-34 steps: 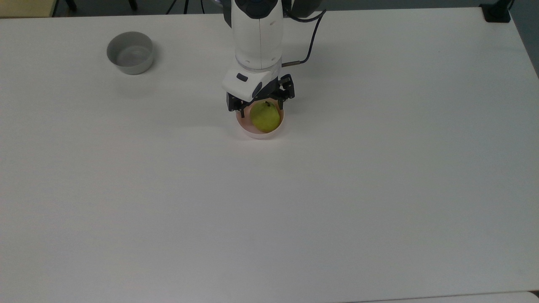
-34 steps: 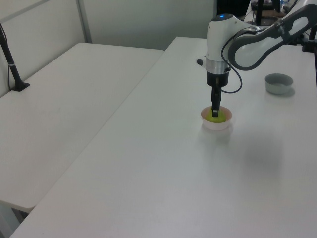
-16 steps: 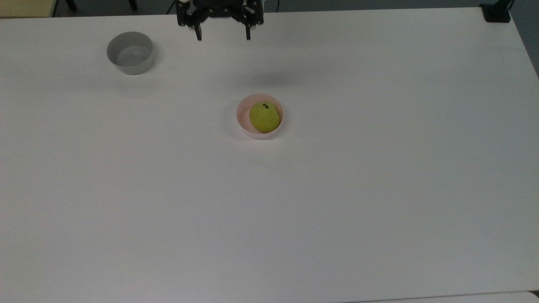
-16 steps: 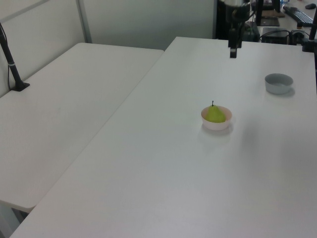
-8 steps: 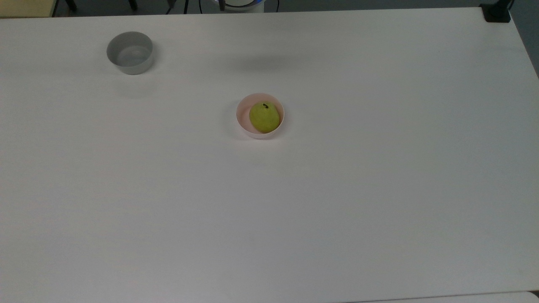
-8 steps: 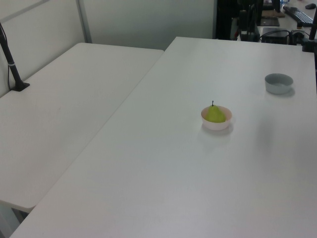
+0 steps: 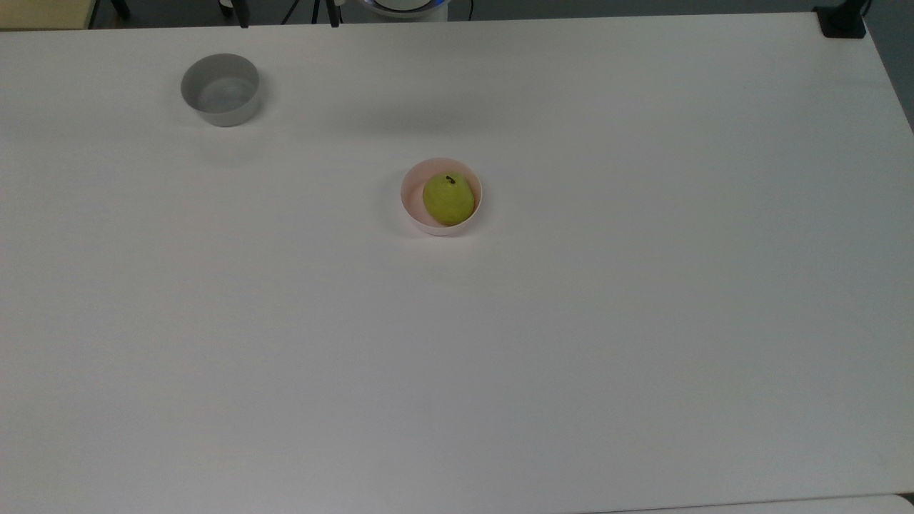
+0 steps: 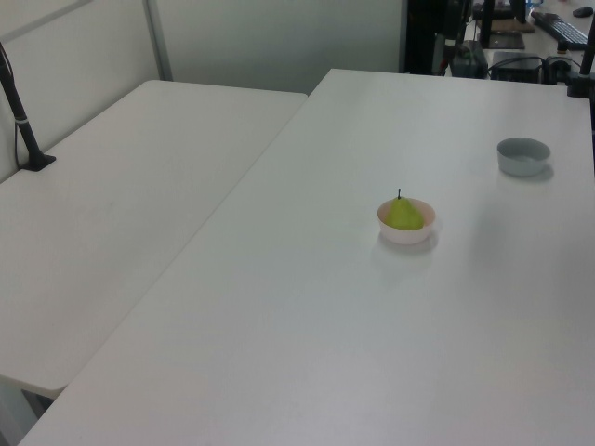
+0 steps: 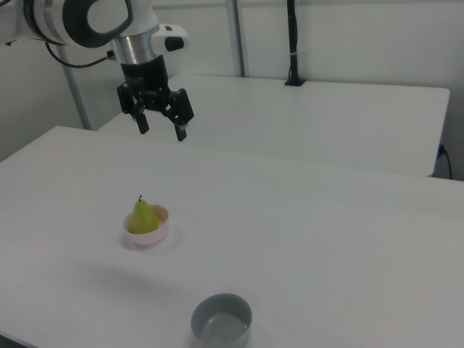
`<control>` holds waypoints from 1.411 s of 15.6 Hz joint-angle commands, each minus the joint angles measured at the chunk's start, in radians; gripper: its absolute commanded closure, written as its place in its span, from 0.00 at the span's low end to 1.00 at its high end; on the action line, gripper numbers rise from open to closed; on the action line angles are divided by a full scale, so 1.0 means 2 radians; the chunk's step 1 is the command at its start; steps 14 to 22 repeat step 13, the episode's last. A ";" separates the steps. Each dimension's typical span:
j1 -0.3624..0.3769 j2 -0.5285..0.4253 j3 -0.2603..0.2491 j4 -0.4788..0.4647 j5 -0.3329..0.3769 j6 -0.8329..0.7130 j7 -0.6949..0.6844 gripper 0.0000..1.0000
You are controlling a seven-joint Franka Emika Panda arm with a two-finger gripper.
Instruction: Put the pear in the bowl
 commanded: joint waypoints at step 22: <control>0.011 0.005 -0.003 -0.001 0.003 0.020 -0.008 0.00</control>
